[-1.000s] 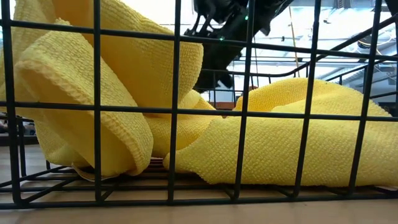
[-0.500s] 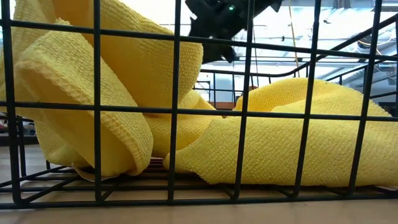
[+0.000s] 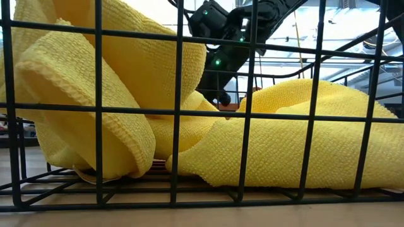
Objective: Sort microfiber towel by color & place in baskets
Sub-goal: Put the green microfiber cloth into the orange bin, then put the top orange microfiber cloth into the white bin
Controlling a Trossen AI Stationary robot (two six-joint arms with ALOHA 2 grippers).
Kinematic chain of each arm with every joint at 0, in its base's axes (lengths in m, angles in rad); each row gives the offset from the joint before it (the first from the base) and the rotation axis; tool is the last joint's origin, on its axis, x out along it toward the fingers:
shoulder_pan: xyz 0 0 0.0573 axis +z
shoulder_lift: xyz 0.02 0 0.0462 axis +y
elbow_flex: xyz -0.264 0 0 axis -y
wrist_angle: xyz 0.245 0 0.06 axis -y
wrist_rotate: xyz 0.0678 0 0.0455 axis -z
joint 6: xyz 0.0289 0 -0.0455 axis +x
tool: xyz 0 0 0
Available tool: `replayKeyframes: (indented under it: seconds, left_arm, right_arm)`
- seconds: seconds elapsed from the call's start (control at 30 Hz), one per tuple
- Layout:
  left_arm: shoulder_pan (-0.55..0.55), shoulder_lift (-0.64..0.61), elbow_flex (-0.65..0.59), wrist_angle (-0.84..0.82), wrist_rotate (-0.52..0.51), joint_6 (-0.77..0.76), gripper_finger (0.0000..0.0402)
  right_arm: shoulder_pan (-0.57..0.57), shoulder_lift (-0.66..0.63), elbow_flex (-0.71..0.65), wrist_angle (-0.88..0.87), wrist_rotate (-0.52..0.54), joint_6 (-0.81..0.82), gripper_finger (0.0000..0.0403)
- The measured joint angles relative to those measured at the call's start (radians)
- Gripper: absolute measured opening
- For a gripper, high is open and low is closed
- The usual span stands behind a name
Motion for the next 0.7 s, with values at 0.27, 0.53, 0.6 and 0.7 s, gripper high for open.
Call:
replayKeyframes:
  seconds: [0.27, 0.53, 0.6, 0.7]
  left_arm:
    - [0.068, 0.058, -0.038, 0.07, 0.015, 0.022, 0.0263]
    - [0.174, 0.189, -0.038, 0.181, 0.05, 0.082, 0.0311]
    - [0.21, 0.22, -0.038, 0.19, 0.084, 0.113, 0.0309]
    - [0.266, 0.266, -0.037, 0.207, 0.179, 0.17, 0.0294]
  right_arm:
    - [0.023, -0.056, 0.0, -0.001, 0.001, -0.003, 0.0009]
    - [0.087, -0.158, 0.0, -0.071, 0.007, -0.042, 0.0064]
    - [0.104, -0.178, 0.001, -0.086, 0.008, -0.049, 0.0077]
    - [0.128, -0.19, 0.001, -0.11, 0.013, -0.052, 0.0092]
